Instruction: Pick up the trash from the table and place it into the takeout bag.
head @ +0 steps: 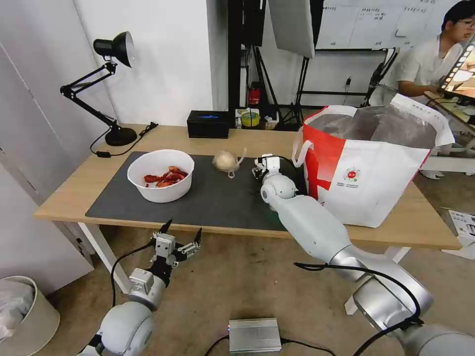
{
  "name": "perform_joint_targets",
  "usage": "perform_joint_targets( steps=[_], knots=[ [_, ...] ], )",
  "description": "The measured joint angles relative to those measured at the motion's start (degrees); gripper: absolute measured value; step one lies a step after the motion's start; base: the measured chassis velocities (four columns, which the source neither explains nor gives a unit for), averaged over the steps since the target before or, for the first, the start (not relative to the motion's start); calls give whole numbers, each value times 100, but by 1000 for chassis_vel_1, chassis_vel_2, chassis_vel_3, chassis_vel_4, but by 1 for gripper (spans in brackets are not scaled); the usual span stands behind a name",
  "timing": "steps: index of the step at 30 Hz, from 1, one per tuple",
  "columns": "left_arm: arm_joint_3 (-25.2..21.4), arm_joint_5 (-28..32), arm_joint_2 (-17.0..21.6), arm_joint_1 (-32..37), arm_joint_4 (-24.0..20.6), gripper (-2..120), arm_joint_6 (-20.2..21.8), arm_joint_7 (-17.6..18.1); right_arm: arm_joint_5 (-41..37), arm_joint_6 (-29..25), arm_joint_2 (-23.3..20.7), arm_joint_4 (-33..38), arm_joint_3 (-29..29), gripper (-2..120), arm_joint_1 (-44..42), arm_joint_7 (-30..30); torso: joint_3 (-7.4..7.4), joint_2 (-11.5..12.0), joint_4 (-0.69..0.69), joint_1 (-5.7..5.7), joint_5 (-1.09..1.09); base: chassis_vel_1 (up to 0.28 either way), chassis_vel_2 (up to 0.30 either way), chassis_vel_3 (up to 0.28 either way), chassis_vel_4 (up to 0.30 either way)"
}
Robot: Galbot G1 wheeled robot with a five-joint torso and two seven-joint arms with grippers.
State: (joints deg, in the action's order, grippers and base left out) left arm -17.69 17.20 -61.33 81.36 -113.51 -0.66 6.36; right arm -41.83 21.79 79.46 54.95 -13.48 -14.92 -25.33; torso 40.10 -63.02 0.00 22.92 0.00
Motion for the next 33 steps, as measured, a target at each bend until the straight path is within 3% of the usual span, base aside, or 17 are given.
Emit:
perform_joint_targets(
  steps=[4, 10, 21, 24, 33],
  knots=[
    [1, 1, -1, -6, -1, 100, 0, 0, -37, 3, -17, 25, 0, 25, -5, -10, 0, 0, 0, 0, 0, 0, 0, 0, 0],
    [0, 2, -6, -11, -6, 100, -6, 2, -150, 6, -47, 137, -10, 0, -14, -49, 0, 0, 0, 0, -1, 0, 0, 0, 0],
    [-45, 2, -4, 1, -70, 100, -10, 13, -491, 37, -433, 938, -49, 0, -211, -187, 0, 0, -1, 0, 0, 0, 0, 0, 0],
    [-98, 7, 11, 51, -126, 100, -10, 21, -843, 202, -896, 2000, -102, 0, -522, -296, 0, 0, -1, 0, 1, 0, 0, 0, 0],
    [-133, 10, 25, 100, -197, 100, -10, 33, -1231, 433, -1712, 3902, -41, 0, -1191, -476, 0, 0, 1, -1, 1, 0, 0, 0, 0]
  ],
)
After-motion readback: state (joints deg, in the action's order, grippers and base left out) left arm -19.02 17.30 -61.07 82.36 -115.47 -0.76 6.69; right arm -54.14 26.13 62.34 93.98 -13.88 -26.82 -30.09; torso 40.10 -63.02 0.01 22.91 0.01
